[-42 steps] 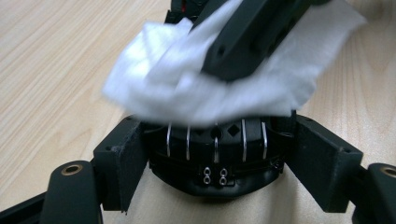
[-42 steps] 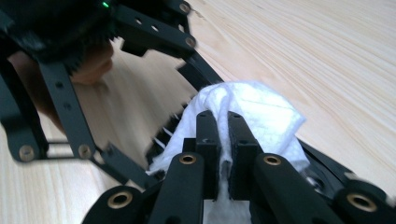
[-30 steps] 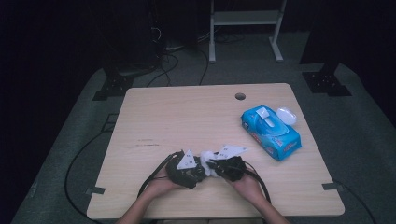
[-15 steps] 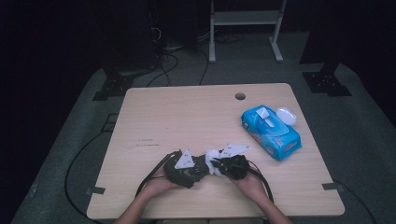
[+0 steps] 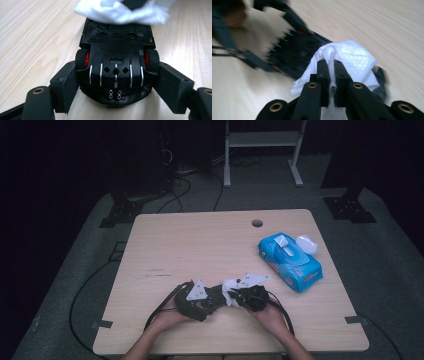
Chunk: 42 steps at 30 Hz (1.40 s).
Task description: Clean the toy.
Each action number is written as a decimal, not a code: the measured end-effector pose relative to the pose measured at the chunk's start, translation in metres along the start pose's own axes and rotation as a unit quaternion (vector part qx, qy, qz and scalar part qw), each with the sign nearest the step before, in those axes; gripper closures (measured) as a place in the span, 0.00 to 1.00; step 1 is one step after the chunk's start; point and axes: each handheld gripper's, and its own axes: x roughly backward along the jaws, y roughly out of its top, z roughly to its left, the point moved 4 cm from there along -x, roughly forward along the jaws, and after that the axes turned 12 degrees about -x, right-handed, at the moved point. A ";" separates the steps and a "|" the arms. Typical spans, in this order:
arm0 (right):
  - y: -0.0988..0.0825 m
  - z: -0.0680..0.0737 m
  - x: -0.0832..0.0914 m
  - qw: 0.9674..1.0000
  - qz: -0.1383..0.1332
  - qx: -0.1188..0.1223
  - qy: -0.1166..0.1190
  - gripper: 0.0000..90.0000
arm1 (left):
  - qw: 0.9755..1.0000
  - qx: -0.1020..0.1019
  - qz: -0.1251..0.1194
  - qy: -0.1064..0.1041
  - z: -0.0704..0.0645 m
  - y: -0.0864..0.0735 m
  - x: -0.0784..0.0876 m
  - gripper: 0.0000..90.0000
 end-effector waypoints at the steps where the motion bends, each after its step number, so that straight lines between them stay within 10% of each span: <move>1: -0.001 -0.007 0.002 1.000 0.000 -0.003 -0.014 0.94 | 1.000 0.001 -0.003 0.000 0.000 0.000 0.000 0.27; 7: -0.004 -0.027 0.008 0.999 0.001 -0.023 -0.044 0.94 | 1.000 0.000 0.001 -0.001 0.000 -0.001 -0.001 0.27; 12: -0.001 0.002 0.001 1.000 0.000 0.002 0.014 0.94 | 1.000 0.001 0.006 -0.002 0.000 -0.002 -0.002 0.27; 20: -0.005 -0.025 0.008 0.999 0.012 -0.013 -0.037 0.94 | 1.000 0.002 -0.003 0.001 0.001 0.000 0.000 0.27; 31: -0.004 -0.035 0.013 0.998 0.027 -0.030 -0.046 0.94 | 1.000 0.001 -0.001 0.000 0.001 -0.001 0.001 0.27; 37: 0.000 -0.018 0.015 0.999 0.026 -0.041 0.023 0.94 | 1.000 0.004 0.003 -0.001 0.001 -0.002 0.000 0.27; 42: -0.003 -0.027 0.012 0.999 0.039 -0.033 -0.008 0.94 | 1.000 0.003 -0.004 0.000 0.002 0.000 0.002 0.27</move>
